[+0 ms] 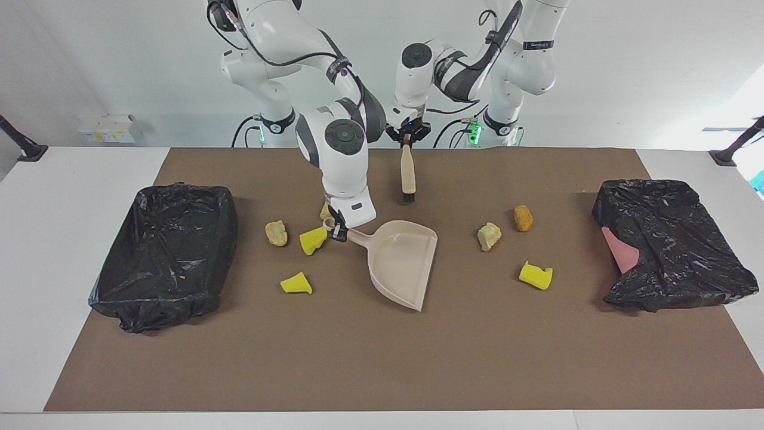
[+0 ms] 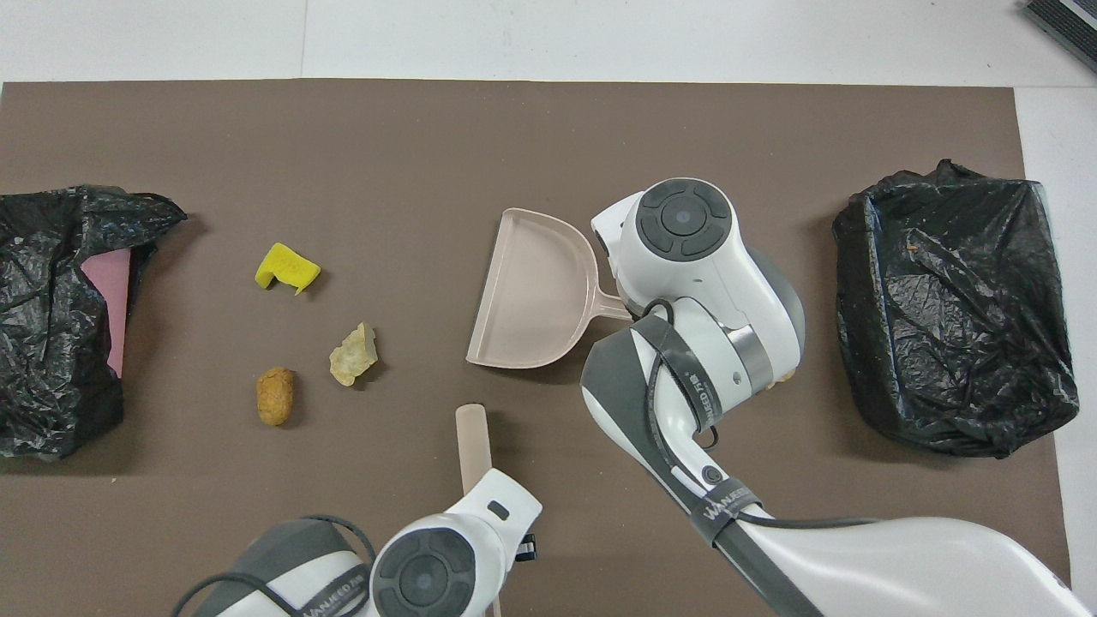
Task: Sweep and dump trash in bin
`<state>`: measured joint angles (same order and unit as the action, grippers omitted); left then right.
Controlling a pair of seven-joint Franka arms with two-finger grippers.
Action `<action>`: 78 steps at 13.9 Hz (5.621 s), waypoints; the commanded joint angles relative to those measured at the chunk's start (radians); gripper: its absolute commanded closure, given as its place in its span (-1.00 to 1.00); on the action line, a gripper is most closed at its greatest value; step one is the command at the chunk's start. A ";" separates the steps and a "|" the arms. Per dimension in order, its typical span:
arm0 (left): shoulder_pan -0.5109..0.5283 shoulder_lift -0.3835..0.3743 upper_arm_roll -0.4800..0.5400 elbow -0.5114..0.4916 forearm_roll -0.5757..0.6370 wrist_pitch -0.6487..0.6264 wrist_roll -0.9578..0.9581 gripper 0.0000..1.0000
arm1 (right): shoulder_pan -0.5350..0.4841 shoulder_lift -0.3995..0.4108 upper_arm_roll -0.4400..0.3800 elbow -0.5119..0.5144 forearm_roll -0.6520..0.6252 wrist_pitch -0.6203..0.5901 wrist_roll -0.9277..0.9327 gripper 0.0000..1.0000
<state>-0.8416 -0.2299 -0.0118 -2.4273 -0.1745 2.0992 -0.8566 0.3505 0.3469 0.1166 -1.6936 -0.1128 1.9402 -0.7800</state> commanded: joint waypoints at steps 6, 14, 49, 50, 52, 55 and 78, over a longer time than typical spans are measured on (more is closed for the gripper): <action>0.384 0.007 -0.010 0.080 0.180 -0.122 0.002 1.00 | -0.019 -0.009 0.005 -0.003 -0.025 -0.015 -0.077 1.00; 0.559 -0.103 -0.011 -0.054 0.259 -0.277 0.007 1.00 | -0.019 -0.022 0.005 -0.020 -0.039 -0.033 -0.246 1.00; 0.488 0.165 -0.042 0.231 -0.021 0.050 0.430 1.00 | -0.018 -0.062 0.006 -0.090 -0.048 -0.033 -0.390 1.00; 0.531 0.172 -0.042 0.235 0.019 0.050 0.433 1.00 | -0.019 -0.062 0.006 -0.089 -0.048 -0.033 -0.390 1.00; 0.613 0.178 -0.042 0.241 0.097 0.056 0.445 1.00 | -0.019 -0.062 0.006 -0.087 -0.048 -0.035 -0.392 1.00; 0.749 0.190 -0.042 0.243 0.158 0.064 0.569 1.00 | -0.019 -0.062 0.006 -0.087 -0.048 -0.033 -0.390 1.00; 0.197 0.259 -0.098 0.171 -0.115 0.142 0.501 1.00 | -0.019 -0.062 0.006 -0.083 -0.048 -0.033 -0.389 1.00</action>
<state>-0.6157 0.0560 -0.0934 -2.2371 -0.2642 2.2324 -0.2753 0.3415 0.3081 0.1154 -1.7621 -0.1498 1.9202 -1.1507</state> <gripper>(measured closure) 0.749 0.683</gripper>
